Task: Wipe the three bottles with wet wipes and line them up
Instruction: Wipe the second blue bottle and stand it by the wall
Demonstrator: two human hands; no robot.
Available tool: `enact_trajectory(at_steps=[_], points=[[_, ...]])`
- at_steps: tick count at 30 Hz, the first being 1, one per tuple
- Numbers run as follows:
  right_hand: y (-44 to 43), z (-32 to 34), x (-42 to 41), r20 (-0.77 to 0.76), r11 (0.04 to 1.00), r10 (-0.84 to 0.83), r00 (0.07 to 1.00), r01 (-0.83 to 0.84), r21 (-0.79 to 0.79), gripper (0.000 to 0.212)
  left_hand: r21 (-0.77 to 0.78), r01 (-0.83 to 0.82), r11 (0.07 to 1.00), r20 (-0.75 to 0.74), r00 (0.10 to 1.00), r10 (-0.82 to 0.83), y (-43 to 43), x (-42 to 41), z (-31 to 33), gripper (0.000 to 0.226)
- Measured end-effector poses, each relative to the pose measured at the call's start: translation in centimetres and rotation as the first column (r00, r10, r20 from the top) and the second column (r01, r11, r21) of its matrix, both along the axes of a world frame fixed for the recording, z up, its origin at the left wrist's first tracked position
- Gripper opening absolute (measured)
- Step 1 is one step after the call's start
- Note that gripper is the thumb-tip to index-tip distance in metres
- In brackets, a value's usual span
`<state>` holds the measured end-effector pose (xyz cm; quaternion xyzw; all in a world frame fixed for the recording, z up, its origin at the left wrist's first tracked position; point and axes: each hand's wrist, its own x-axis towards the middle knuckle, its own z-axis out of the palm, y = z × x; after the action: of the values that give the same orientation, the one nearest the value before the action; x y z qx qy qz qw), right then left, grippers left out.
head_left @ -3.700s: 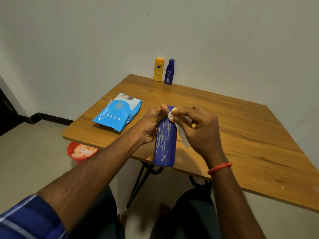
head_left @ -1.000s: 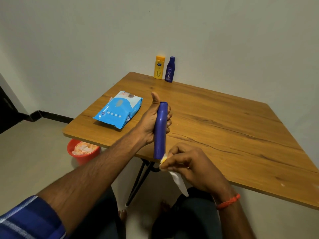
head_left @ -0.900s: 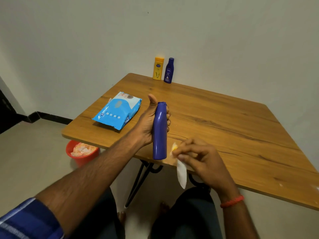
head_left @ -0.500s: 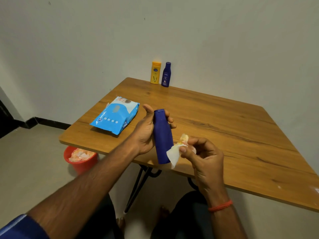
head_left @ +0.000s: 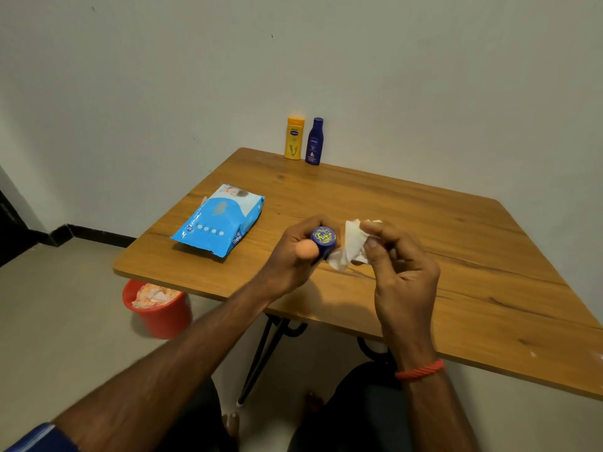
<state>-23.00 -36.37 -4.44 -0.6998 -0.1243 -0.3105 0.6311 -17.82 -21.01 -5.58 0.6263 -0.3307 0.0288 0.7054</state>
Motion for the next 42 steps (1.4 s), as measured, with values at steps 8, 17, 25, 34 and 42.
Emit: enact_trajectory(at_steps=[8, 17, 25, 34, 42], points=[[0.0, 1.0, -0.1, 0.221, 0.829, 0.034, 0.975, 0.096, -0.551, 0.021, 0.219, -0.102, 0.97, 0.177, 0.982, 0.063, 0.0, 0.6, -0.4, 0.013], [0.7, 2.1, -0.2, -0.083, 0.964, -0.042, 0.996, 0.018, -0.267, 0.014, 0.317, -0.153, 0.936, 0.317, 0.947, 0.048, -0.4, -0.1, -0.1, 0.071], [-0.1, 0.9, -1.3, 0.011, 0.902, -0.075, 0.997, 0.072, -0.425, 0.017, 0.327, -0.282, 0.902, 0.24, 0.948, 0.209, -0.5, 0.2, -0.8, 0.035], [0.4, 1.6, 0.1, 0.103, 0.873, -0.078, 0.992, 0.118, -0.473, 0.011, 0.34, -0.284, 0.897, 0.337, 0.927, 0.165, -0.9, 0.5, -0.2, 0.043], [0.6, 0.7, -0.2, 0.159, 0.849, 0.009, 0.987, 0.077, -0.523, 0.021, 0.345, -0.312, 0.885, 0.333, 0.922, 0.195, -1.0, 0.0, -0.4, 0.033]])
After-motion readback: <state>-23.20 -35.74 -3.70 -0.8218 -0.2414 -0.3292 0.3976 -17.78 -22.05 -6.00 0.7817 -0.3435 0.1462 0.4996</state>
